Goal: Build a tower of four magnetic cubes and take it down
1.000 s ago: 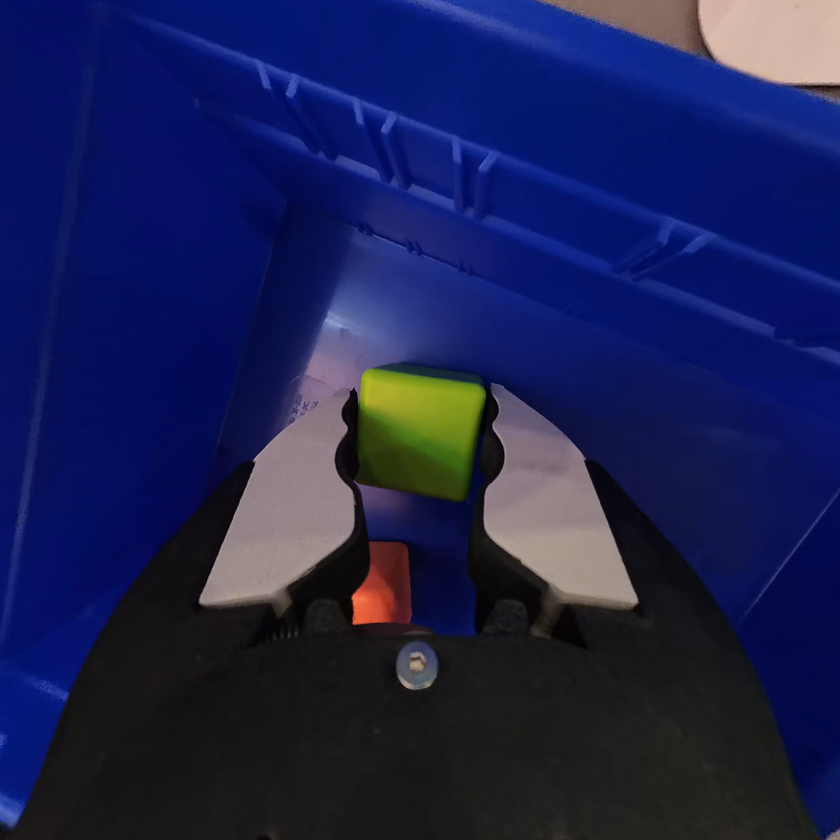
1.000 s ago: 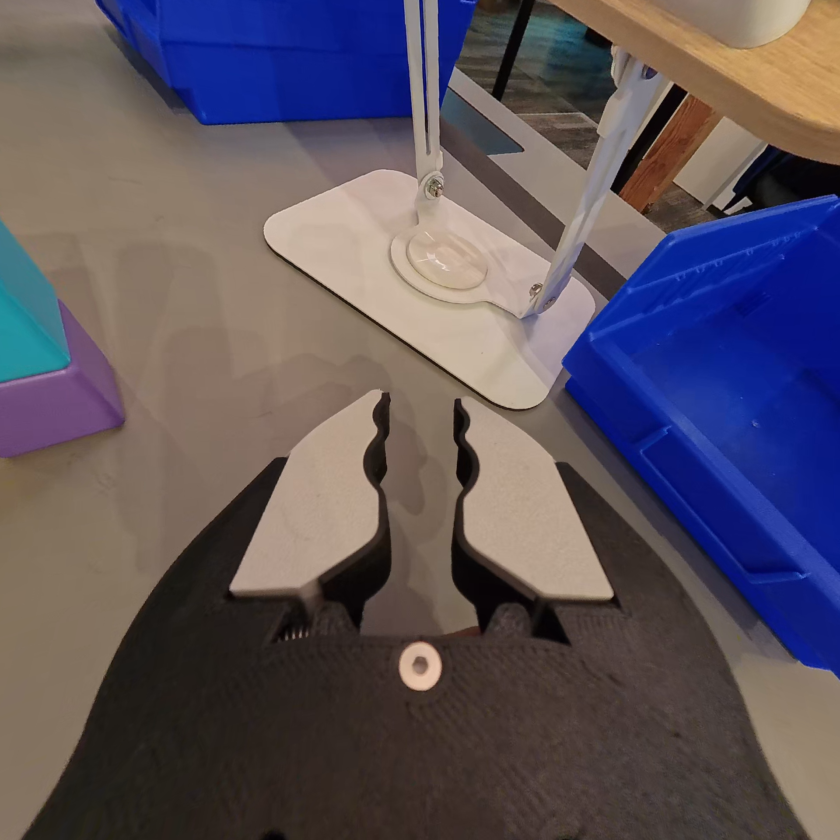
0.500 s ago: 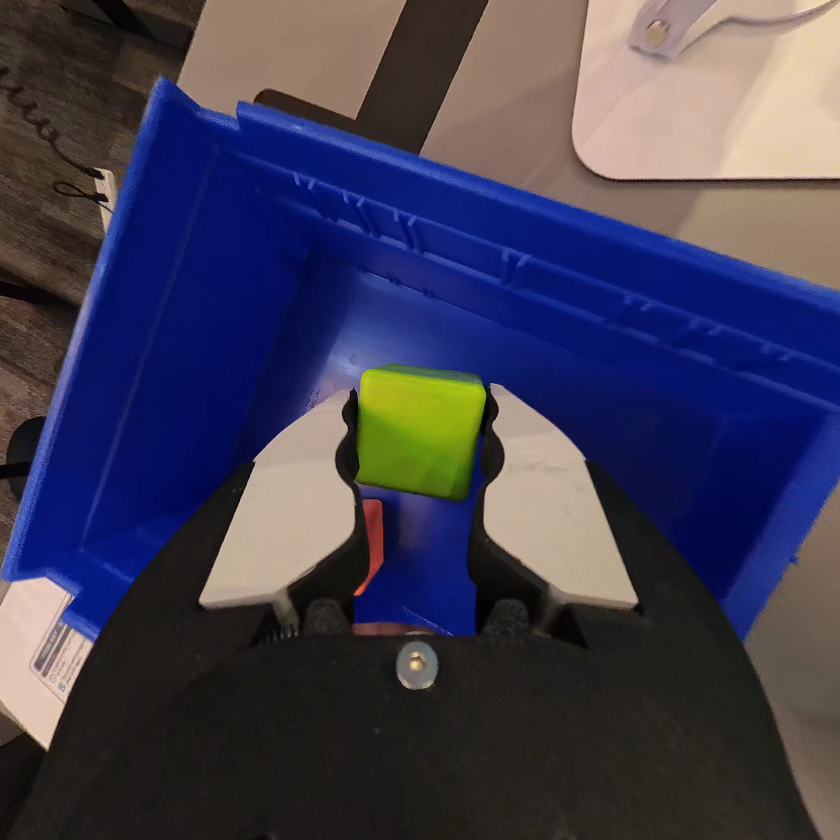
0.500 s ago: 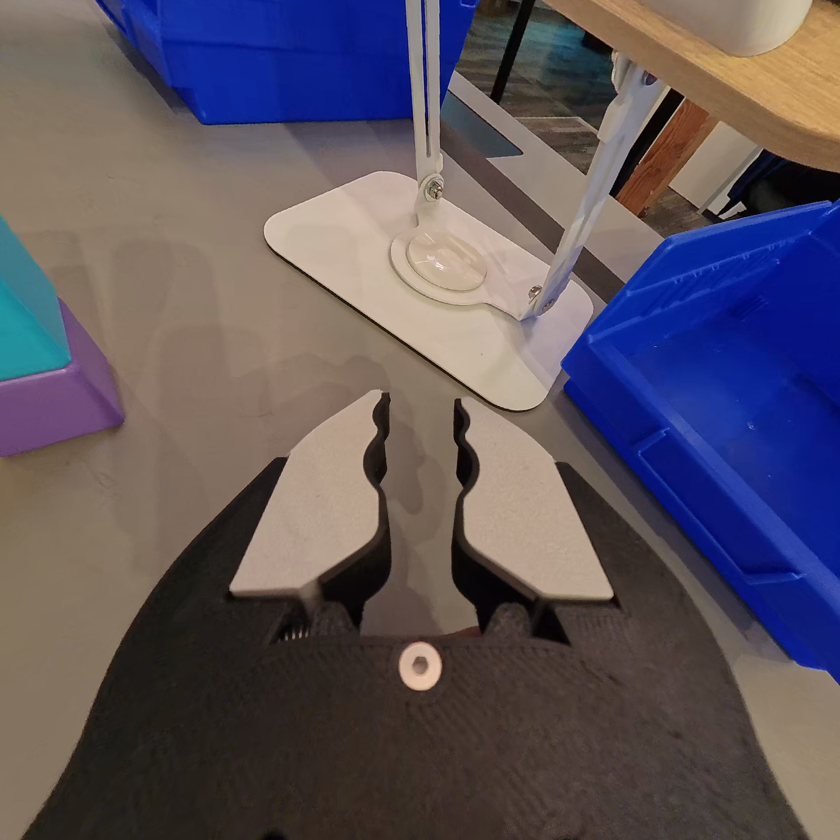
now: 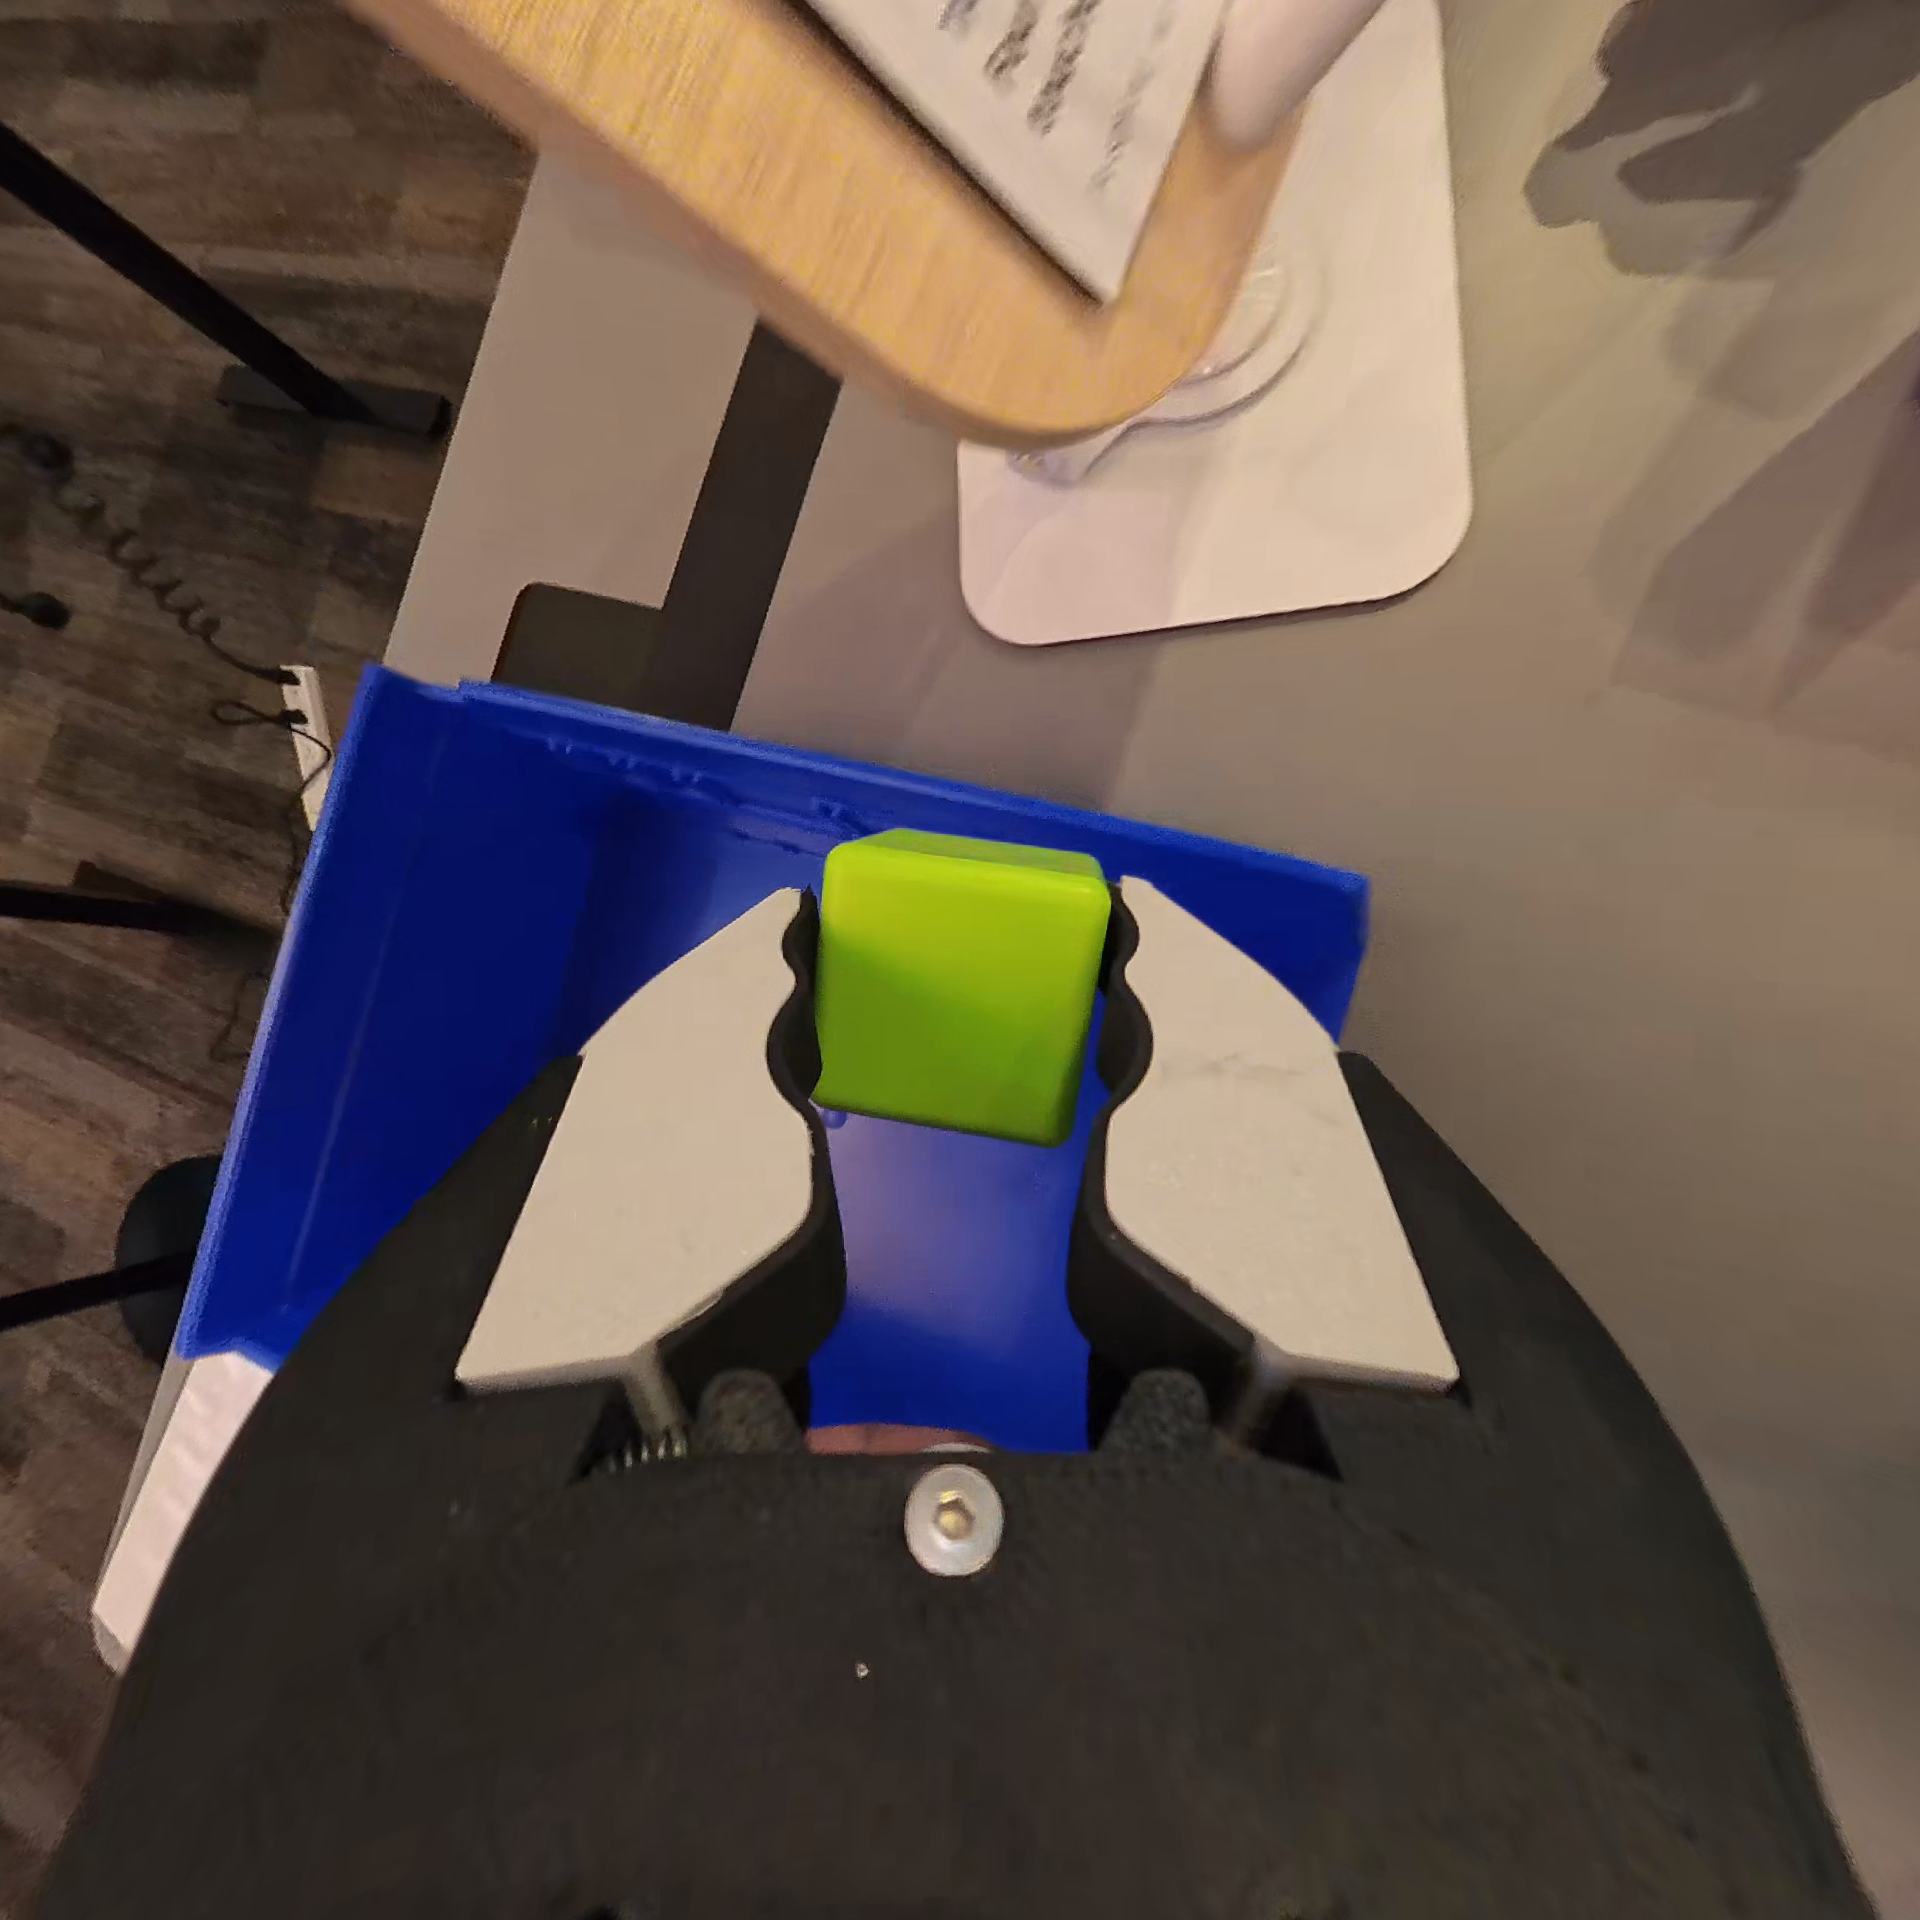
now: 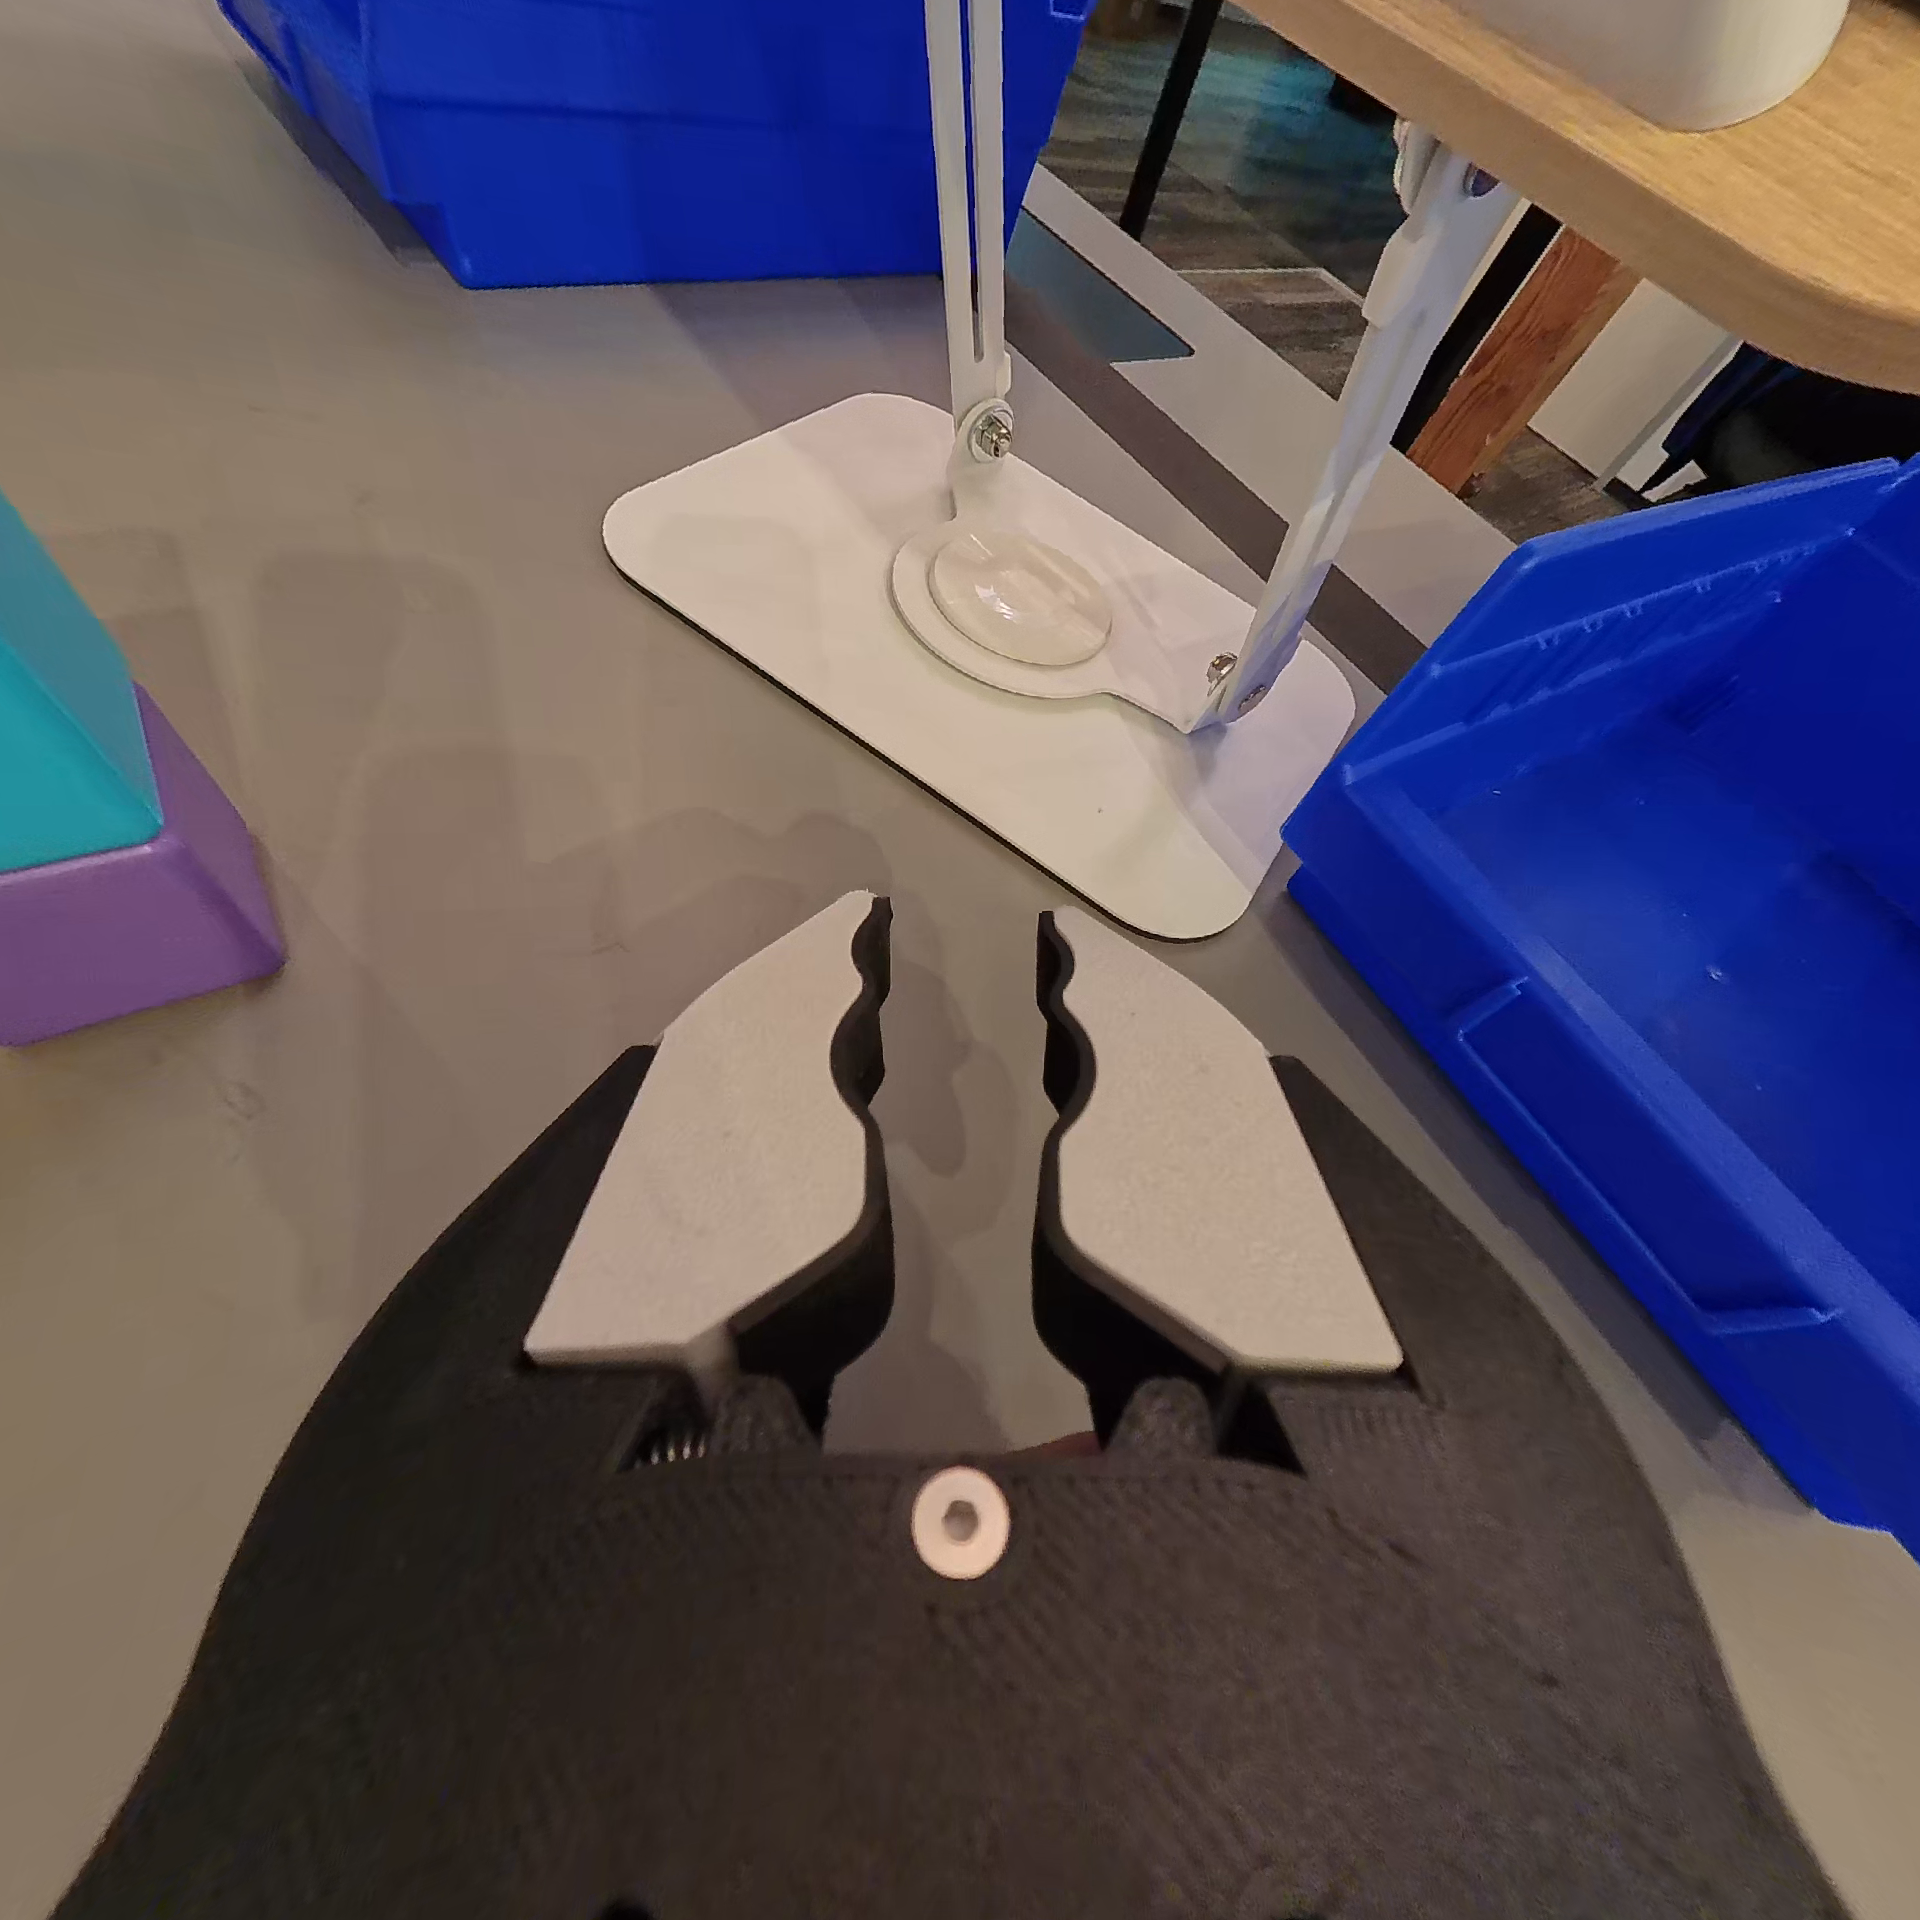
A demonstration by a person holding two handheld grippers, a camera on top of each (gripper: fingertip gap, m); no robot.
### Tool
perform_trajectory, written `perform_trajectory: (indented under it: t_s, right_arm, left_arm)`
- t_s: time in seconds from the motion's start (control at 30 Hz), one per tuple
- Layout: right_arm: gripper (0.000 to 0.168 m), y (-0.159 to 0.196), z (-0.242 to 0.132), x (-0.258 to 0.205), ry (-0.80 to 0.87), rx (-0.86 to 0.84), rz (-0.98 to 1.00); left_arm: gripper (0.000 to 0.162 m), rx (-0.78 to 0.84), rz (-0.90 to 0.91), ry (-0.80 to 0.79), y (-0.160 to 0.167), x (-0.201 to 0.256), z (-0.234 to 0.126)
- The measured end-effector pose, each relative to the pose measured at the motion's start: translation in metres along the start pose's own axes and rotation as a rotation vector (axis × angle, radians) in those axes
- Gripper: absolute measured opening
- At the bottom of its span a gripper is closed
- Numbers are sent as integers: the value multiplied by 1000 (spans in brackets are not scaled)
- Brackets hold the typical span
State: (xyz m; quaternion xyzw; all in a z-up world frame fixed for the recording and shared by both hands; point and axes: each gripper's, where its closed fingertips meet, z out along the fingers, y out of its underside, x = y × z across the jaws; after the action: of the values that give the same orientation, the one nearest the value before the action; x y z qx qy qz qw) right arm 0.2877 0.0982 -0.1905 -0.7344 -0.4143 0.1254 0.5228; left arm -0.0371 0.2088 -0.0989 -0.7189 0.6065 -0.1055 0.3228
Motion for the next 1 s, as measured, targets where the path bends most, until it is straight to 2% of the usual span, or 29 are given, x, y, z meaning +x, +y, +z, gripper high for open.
perform_trajectory:
  t_s: [0.5, 1.0]
  right_arm:
    - [27, 0, 0, -1, 0, -3, -8]
    - [27, 1, 1, -2, 1, -8, -15]
  left_arm:
    - [51, 47, 145, 131, -62, 82, 8]
    - [51, 126, 213, 196, -96, 119, 15]
